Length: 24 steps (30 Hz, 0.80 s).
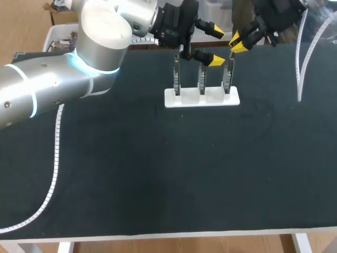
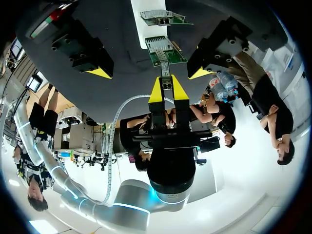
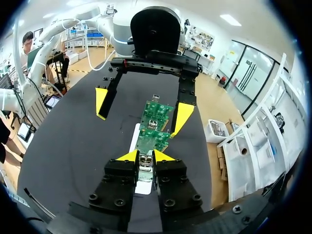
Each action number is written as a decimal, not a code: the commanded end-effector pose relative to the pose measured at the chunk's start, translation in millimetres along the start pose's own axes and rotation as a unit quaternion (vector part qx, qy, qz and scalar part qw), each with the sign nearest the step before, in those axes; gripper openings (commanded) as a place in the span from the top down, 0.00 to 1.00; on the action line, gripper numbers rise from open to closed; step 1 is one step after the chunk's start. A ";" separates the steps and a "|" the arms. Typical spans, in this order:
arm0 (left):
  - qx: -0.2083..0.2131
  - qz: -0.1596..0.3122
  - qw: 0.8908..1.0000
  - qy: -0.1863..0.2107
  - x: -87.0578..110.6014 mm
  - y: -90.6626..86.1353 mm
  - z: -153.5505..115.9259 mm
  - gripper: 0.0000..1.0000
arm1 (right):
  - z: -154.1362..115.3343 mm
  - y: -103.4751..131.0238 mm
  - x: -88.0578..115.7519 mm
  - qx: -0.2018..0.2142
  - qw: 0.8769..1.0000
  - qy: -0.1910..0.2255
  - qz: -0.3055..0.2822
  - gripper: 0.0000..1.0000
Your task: Pick up the optical module with the left hand, and insert it into the network port with the right hand.
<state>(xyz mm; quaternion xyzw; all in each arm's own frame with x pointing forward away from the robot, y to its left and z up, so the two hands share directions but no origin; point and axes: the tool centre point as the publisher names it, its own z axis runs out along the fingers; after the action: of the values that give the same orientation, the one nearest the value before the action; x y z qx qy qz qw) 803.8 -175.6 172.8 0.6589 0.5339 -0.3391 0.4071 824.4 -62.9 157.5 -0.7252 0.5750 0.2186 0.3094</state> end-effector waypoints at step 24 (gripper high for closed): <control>0.000 0.000 1.000 0.002 -1.0 0.2 0.2 0.00 | -2.6 -2.6 -3.4 -0.002 1.000 0.001 -0.003 1.00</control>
<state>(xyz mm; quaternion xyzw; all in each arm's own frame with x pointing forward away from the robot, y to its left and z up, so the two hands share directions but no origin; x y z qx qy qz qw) 803.8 -175.6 172.8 0.6590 0.5339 -0.3391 0.4071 824.2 -62.0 162.4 -0.7267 0.5739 0.2168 0.3091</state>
